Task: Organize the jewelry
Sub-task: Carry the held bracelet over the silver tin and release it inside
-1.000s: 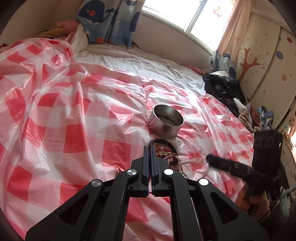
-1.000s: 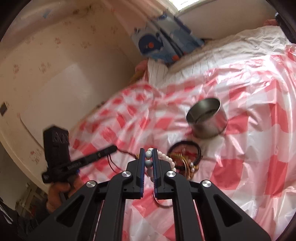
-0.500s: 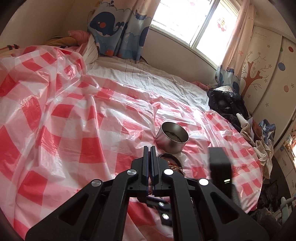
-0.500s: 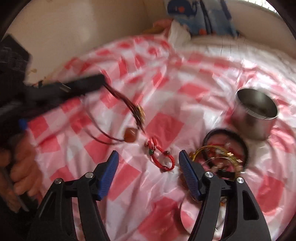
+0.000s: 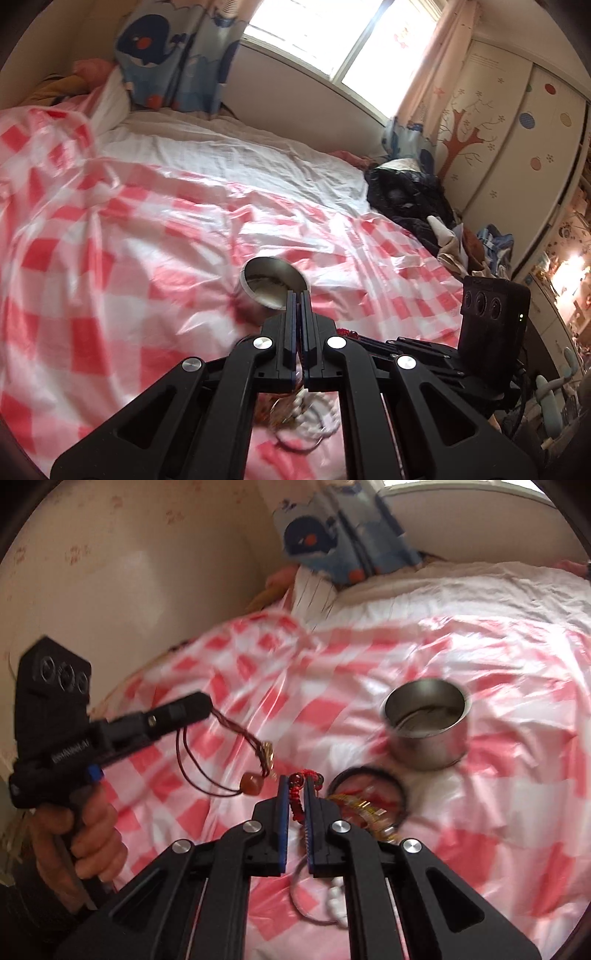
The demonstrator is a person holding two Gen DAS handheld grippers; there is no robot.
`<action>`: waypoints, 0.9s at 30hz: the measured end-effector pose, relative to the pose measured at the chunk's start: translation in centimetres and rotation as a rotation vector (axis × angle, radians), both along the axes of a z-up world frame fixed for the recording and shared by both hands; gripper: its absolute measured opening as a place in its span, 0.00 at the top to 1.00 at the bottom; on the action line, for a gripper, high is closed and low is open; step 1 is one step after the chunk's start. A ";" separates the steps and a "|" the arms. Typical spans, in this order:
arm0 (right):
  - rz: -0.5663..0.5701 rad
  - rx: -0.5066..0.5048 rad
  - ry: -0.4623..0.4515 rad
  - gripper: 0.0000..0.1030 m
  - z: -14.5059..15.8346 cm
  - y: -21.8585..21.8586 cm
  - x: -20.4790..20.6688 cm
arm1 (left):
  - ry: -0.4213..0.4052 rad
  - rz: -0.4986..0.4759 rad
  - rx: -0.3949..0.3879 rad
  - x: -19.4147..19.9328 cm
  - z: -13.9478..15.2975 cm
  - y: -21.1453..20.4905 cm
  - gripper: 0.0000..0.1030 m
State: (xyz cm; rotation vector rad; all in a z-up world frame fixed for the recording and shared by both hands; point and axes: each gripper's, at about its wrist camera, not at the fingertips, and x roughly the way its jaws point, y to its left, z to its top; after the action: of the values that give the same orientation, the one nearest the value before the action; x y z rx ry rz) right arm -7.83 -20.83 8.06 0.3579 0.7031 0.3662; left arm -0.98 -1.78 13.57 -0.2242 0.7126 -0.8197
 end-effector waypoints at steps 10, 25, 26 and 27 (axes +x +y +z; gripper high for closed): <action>-0.047 -0.027 -0.059 0.92 2.7 -4.4 5.0 | 0.026 -0.047 -0.011 6.6 -0.4 -7.4 0.98; -0.087 -0.063 0.060 0.55 -2.4 -5.7 1.7 | 0.094 -0.037 0.298 4.0 -6.3 -4.1 0.57; -0.081 -0.051 0.074 0.55 -2.7 -5.5 0.9 | 0.099 -0.054 0.317 3.0 -6.8 -3.7 0.57; -0.073 -0.038 0.088 0.55 -3.2 -5.2 0.0 | 0.104 -0.064 0.339 2.3 -7.3 -3.5 0.57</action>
State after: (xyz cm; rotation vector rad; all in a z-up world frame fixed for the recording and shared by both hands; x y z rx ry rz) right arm -7.86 -26.02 4.91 0.3647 0.7801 0.2685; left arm 1.31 -5.24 6.24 0.0618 0.9476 -0.7382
